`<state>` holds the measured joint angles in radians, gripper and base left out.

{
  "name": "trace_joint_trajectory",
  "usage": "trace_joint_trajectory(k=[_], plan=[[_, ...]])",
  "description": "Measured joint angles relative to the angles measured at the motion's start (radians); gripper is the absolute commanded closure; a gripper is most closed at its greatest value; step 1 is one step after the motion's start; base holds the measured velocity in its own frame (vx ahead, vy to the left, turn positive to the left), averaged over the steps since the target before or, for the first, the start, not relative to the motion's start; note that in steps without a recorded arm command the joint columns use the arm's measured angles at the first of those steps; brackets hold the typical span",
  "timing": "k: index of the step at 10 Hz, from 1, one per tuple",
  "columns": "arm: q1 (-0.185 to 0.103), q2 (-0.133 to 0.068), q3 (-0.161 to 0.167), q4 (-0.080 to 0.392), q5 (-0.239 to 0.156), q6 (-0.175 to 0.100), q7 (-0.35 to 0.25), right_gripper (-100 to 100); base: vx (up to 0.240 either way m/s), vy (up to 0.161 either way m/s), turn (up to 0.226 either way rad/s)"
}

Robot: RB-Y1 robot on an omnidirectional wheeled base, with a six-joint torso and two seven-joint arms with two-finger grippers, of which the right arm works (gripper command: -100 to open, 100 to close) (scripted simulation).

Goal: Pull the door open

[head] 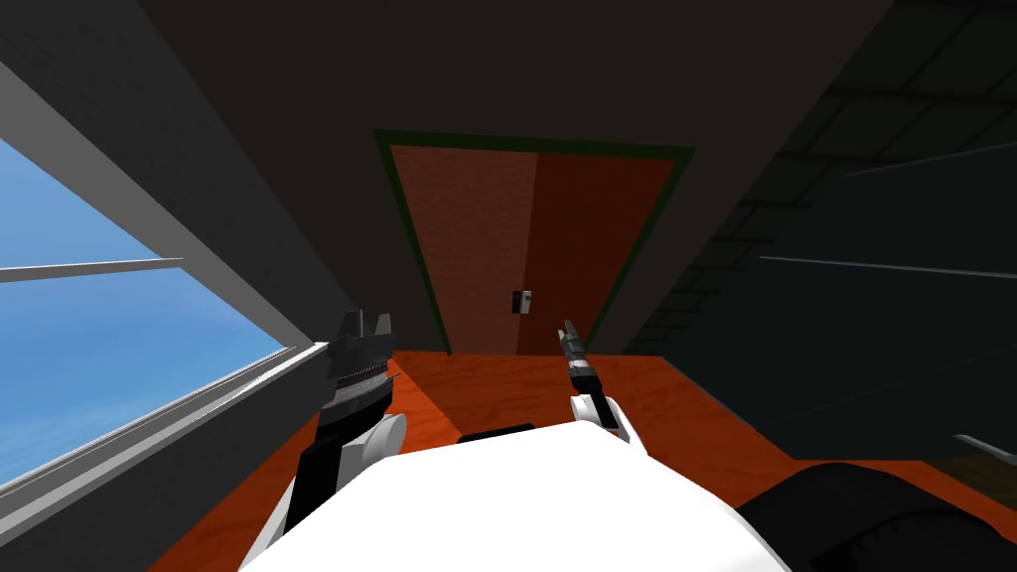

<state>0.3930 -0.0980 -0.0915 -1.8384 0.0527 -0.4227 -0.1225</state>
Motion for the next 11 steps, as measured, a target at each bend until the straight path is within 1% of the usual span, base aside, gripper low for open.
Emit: trace_joint_trajectory(k=[1, 2, 3, 4, 5, 6, 7, 10, 11], plan=[[-0.004, -0.005, -0.004, 0.015, 0.004, 0.005, -0.012, -100, 0.105, 0.025, 0.017], [-0.009, -0.005, -0.006, 0.037, 0.013, 0.008, -0.024, -100, 0.123, 0.038, 0.020], [-0.013, -0.010, -0.010, 0.059, 0.018, 0.009, -0.036, -100, 0.162, 0.055, 0.016], [-0.019, -0.014, -0.014, 0.076, 0.025, 0.017, -0.051, -100, 0.205, 0.042, 0.023], [-0.027, -0.013, -0.016, 0.102, 0.035, 0.023, -0.064, -100, 0.220, 0.010, 0.022], [-0.035, -0.013, -0.019, 0.121, 0.045, 0.035, -0.078, -100, 0.213, 0.013, 0.026], [-0.039, -0.015, -0.022, 0.143, 0.053, 0.041, -0.093, -100, 0.194, 0.023, 0.020], [-0.053, -0.027, -0.033, 0.198, 0.075, 0.064, -0.141, -100, 0.187, 0.024, 0.019], [-0.062, -0.025, -0.036, 0.226, 0.083, 0.064, -0.152, -100, 0.193, 0.023, 0.021]])
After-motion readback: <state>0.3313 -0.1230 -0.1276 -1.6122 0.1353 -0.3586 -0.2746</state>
